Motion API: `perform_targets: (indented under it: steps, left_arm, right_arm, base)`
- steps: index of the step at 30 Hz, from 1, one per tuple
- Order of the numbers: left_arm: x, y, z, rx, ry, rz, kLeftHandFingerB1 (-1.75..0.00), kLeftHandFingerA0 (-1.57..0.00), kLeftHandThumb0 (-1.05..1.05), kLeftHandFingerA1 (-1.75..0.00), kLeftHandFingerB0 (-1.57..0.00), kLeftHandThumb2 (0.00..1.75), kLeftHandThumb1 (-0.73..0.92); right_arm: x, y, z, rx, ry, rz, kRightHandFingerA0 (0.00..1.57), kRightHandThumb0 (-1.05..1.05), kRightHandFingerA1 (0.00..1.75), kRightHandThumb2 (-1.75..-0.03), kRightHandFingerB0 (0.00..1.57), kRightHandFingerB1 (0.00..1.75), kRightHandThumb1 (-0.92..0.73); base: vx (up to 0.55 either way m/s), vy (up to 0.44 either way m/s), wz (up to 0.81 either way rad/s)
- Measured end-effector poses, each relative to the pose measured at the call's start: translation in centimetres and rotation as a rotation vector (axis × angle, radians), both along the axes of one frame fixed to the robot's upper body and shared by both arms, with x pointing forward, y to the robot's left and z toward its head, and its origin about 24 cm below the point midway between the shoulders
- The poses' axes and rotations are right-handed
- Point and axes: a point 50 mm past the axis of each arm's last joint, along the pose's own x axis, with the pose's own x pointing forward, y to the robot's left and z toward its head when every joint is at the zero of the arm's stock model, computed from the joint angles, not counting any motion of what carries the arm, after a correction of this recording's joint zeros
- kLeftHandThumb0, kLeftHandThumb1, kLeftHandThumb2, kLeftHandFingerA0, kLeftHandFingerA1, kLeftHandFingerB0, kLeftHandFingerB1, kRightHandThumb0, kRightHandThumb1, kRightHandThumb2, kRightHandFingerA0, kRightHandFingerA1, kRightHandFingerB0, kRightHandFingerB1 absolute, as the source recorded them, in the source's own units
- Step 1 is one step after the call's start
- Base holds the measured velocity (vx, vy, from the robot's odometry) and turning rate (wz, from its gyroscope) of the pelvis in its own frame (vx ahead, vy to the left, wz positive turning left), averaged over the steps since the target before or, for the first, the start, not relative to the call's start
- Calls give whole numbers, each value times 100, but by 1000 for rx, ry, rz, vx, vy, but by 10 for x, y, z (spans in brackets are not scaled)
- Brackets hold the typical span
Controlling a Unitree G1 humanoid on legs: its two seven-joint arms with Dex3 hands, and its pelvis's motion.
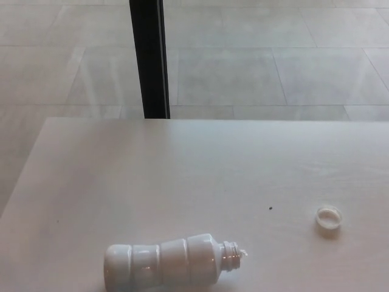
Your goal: The robot uses its left hand to to lift the bottle kept on the middle of the desk and tilts it towards its right hand. It then uses its right hand to rotate its cap to open it and places the bottle and cap back on the desk
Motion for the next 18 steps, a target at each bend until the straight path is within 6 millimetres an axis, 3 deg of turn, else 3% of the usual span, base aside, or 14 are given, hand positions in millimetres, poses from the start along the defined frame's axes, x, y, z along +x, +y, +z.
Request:
perform_targets:
  steps: [1,2,3,5,7,8,9,10,11,13,14,15,16,18]
  left_arm:
    - [-10,4,-7,-19,16,31,0,0,-105,0,0,89,89]
    - [-18,6,-12,-36,30,59,0,0,-105,0,0,81,92]
    - [-35,11,-23,-68,55,110,-32,0,-105,-27,0,131,78]
    - [-59,16,-38,-109,97,186,-32,0,-105,-27,0,132,79]
    - [-88,18,-57,-163,148,279,-37,0,-104,-37,0,131,83]
    - [-98,18,-63,-179,165,311,-41,0,-97,-40,0,129,79]
    - [-112,18,-70,-199,190,351,-41,0,-97,-40,0,129,79]
    - [-128,16,-78,-223,217,400,-43,0,-95,-42,0,129,78]
    - [-138,14,-84,-238,234,432,-38,0,-95,-36,0,127,78]
    - [-161,9,-95,-271,265,502,-38,0,-98,-37,0,130,81]
    - [-173,5,-101,-292,285,538,0,0,-98,-8,0,89,90]
    - [-183,0,-106,-311,304,569,0,0,-100,-5,0,88,87]
    - [-193,-5,-112,-330,320,599,-37,0,-99,-36,0,127,75]
    - [-204,-10,-117,-349,334,635,-37,0,-99,-36,0,127,75]
  right_arm:
    - [-6,-7,0,7,1,-29,0,-95,0,-75,0,38,-92]
    - [-11,-13,0,14,2,-57,0,-91,0,-70,0,52,-92]
    - [-21,-24,-1,29,6,-106,0,-92,0,-79,0,46,-92]
    - [-36,-37,-4,60,4,-179,0,-91,0,-78,0,53,-92]
    - [-55,-51,-11,107,2,-266,0,-97,50,-81,0,61,-92]
    - [-62,-55,-13,125,2,-296,0,-89,60,-119,0,55,-69]
    - [-70,-61,-17,149,2,-335,0,-89,60,-119,0,55,-69]
    - [-81,-67,-23,183,4,-388,0,-85,94,-84,0,85,-81]
    - [-89,-70,-27,208,5,-423,0,-84,89,-87,0,75,-83]
    - [-103,-75,-38,267,15,-495,6,-70,68,-111,11,66,-50]
    - [-110,-76,-48,306,28,-530,22,-68,78,-107,20,72,-49]
    - [-118,-75,-58,348,42,-564,21,-60,75,-105,21,69,-49]
    - [-124,-73,-70,395,61,-597,20,-59,73,-105,16,66,-46]
    - [-132,-67,-87,455,90,-633,20,-59,73,-105,16,66,-46]
  base:
    - [0,0,0]
    - [0,0,0]
    - [0,0,0]
    - [0,0,0]
    - [0,0,0]
    - [0,0,0]
    - [0,0,0]
    - [0,0,0]
    - [0,0,0]
    - [0,0,0]
    - [0,0,0]
    - [0,0,0]
    - [0,0,0]
    - [0,0,0]
